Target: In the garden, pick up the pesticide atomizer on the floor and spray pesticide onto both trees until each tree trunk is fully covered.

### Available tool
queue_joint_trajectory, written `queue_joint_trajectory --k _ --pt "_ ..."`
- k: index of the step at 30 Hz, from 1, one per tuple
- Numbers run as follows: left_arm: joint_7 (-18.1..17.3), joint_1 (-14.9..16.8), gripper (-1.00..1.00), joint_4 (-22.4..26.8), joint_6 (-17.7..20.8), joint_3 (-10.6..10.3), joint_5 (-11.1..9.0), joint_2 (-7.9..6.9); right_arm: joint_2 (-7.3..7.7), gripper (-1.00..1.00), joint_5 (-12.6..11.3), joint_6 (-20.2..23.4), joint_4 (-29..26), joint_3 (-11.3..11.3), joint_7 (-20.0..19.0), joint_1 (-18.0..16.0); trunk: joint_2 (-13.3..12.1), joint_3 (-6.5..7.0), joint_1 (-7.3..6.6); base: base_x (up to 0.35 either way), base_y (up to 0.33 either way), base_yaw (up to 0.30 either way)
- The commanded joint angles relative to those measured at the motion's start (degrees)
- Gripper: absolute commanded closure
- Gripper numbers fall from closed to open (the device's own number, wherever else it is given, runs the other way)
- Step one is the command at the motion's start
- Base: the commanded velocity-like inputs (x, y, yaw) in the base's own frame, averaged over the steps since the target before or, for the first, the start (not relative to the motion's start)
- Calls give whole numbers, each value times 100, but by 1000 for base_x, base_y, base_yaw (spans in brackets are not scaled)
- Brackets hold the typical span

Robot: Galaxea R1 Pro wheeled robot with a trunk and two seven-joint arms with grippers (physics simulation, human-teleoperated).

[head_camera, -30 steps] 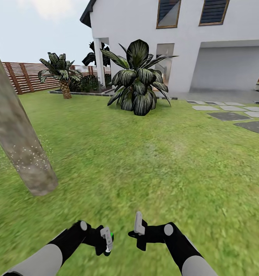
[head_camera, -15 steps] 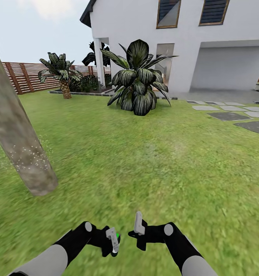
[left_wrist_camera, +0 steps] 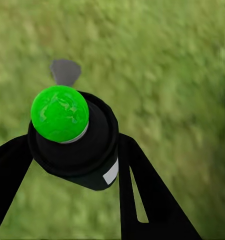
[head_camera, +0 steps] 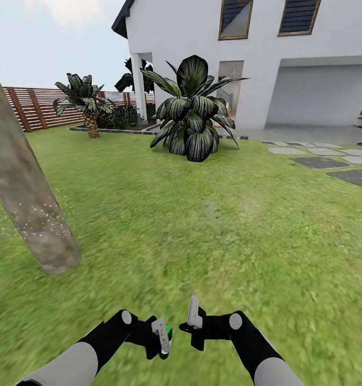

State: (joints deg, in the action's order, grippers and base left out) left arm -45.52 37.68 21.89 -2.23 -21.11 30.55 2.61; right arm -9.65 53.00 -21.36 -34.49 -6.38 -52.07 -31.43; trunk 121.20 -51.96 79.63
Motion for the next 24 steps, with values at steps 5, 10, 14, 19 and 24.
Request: queue_joint_trajectory --k 5,10,14,19,24 --pt "-43 -3 100 1 -259 11 22 3 -17 100 46 -26 -5 -48 -32 -3 2 -5 -1 0 0 0" --pt "-282 -6 100 -49 -337 11 21 -5 -16 100 48 -28 -5 -48 -32 -3 2 -5 -1 0 0 0" --pt "-357 -6 100 -53 -503 19 21 -12 -15 100 48 -28 -5 -48 -32 -3 2 -5 -1 0 0 0" --pt "-530 -6 100 -52 -520 29 14 -6 -13 100 52 -32 -5 -48 -32 -3 2 -5 -1 0 0 0" --pt "-529 -6 100 -52 -513 31 -222 -5 -11 100 52 -28 -5 -48 -32 -3 2 -5 -1 0 0 0"
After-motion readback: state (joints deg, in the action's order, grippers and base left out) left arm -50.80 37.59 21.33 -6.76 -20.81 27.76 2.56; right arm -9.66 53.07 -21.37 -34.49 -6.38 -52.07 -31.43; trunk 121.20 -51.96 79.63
